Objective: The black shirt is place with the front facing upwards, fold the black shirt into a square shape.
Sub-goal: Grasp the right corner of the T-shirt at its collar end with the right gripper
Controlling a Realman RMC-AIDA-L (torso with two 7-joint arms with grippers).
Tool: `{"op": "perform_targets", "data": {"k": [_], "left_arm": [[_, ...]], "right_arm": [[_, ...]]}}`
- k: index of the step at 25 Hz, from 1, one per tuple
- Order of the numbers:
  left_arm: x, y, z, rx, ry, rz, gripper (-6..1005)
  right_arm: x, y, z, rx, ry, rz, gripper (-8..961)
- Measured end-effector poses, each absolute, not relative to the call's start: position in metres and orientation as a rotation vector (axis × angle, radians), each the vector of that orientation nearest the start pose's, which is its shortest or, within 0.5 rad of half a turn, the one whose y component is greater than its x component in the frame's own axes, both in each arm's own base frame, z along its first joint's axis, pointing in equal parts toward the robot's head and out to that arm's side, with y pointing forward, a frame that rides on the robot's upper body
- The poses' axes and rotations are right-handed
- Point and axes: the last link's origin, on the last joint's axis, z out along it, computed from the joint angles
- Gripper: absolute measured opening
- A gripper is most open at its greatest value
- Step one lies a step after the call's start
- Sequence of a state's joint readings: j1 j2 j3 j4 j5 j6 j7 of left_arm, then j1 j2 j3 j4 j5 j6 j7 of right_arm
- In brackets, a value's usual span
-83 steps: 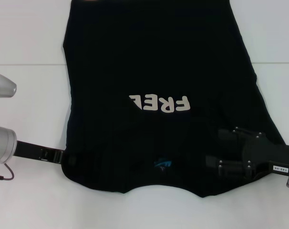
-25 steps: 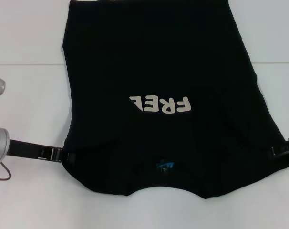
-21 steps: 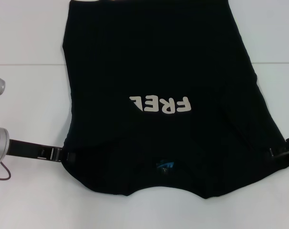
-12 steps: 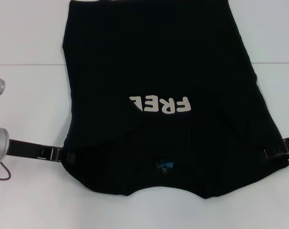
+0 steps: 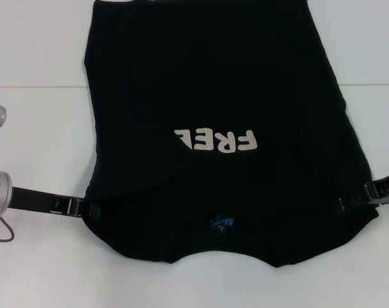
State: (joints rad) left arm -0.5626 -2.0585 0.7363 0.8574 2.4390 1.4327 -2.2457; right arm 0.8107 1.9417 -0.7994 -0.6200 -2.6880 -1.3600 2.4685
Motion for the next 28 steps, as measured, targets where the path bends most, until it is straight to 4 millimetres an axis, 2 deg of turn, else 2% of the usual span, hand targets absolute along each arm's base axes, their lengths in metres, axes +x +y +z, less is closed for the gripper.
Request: {"op": "perform_targets", "data": {"k": [6,19,28], "left_arm": [[-0.2974,0.3501,0.024,-2.376,-1.516,-0.125,34],[-0.2967,0.351,0.0248,-2.384,-1.508,-0.122,34],[-0.295,0.3489,0.0249,-2.409,-1.52,-0.116,33]], "right_arm": [[0.2799,0.3999,0.0336,-2.283,1.555,-0.261,920],[0.2812,0.3993,0.0322,-2.284,1.546,-0.285,281],[0.2788,0.3951,0.0315,-2.328,1.536,-0.317,114]]}}
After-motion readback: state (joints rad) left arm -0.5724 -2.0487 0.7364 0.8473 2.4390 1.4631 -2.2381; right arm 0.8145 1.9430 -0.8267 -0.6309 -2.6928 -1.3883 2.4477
